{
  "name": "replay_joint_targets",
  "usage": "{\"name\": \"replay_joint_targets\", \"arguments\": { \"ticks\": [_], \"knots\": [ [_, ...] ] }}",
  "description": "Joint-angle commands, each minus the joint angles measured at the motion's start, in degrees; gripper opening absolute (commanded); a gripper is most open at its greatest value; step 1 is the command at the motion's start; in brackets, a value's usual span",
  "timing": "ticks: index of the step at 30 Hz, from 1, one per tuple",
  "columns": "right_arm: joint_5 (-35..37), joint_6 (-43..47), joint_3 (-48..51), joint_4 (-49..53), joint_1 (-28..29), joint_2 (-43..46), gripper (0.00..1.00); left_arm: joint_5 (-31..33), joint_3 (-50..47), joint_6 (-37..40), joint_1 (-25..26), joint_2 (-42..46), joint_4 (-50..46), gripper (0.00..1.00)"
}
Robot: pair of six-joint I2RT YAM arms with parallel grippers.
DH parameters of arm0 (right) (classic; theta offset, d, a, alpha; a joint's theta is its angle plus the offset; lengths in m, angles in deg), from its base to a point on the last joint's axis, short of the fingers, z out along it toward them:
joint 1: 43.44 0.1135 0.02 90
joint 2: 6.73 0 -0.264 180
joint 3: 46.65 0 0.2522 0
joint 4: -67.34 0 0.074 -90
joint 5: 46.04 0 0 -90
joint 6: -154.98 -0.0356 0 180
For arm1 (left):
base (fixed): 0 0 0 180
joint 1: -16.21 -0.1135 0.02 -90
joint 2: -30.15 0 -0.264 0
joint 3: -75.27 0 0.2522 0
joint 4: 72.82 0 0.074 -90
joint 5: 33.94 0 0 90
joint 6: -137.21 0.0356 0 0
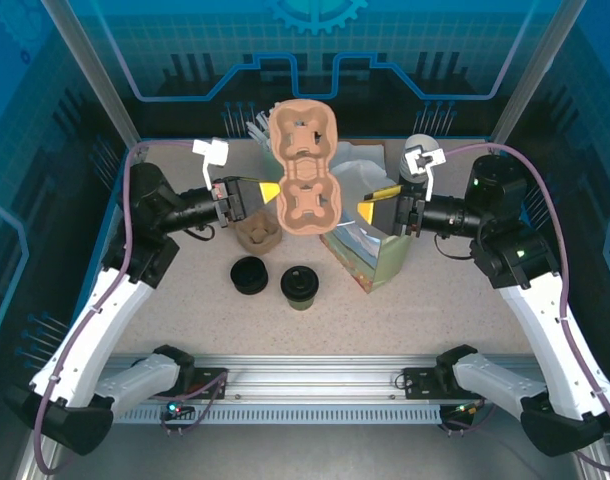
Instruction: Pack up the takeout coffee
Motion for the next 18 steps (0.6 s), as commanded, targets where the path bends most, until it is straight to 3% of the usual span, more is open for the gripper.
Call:
{"name": "replay_joint_targets", "arguments": {
  "ticks": [1, 13, 18],
  "knots": [
    [-1.06, 1.25, -1.98, -2.31, 1.28, -0.4, 0.57, -1.12, 1.6, -1.28, 1.55, -0.51, 4.5, 0.0],
    [-0.63, 2.03, -1.99, -2.38, 3.29, -1.28, 0.57, -0.53, 1.88, -2.36, 3.8, -1.92, 6.97, 0.0],
    [-1.01, 2.15, -1.91, -2.66, 3.76, -1.67, 0.49, -0.17, 1.95, -2.07, 3.98, -2.32, 6.8, 0.0]
  ]
}}
